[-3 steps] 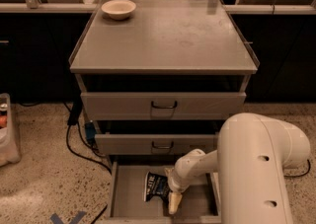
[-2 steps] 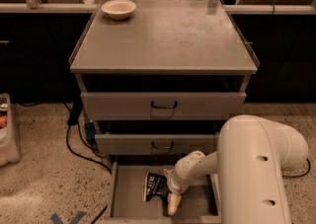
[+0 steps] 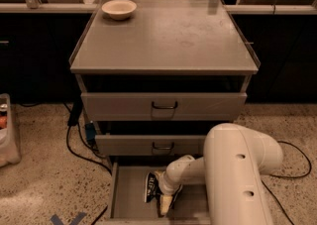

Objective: Pick blue chip bag from bottom drawer and place on counter

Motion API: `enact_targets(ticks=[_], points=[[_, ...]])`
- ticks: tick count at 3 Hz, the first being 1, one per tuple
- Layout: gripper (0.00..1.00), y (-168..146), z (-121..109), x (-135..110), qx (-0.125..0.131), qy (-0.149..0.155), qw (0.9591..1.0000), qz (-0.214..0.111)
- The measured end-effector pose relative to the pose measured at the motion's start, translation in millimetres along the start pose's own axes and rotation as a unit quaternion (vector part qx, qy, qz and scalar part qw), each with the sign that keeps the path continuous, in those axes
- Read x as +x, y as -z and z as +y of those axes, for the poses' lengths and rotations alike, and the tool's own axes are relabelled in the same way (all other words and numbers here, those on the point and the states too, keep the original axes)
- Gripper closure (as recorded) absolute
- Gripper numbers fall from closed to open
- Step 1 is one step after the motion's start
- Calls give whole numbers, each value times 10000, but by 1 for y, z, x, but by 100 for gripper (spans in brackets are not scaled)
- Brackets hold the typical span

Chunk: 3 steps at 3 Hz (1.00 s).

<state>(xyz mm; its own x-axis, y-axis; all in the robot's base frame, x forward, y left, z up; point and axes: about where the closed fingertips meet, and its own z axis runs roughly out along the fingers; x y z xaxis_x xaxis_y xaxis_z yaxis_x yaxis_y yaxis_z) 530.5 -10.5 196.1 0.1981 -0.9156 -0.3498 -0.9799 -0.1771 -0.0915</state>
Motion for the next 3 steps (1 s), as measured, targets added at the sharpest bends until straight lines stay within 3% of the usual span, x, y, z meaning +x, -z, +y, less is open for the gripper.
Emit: enact_targets(ticks=[1,2,3], points=[[0,-31,-9,-1,-130,157,9998,24],[0,-42,-15,7,-123,324,9990,265],[0,-48,-24,38,-12,306,9959,853]])
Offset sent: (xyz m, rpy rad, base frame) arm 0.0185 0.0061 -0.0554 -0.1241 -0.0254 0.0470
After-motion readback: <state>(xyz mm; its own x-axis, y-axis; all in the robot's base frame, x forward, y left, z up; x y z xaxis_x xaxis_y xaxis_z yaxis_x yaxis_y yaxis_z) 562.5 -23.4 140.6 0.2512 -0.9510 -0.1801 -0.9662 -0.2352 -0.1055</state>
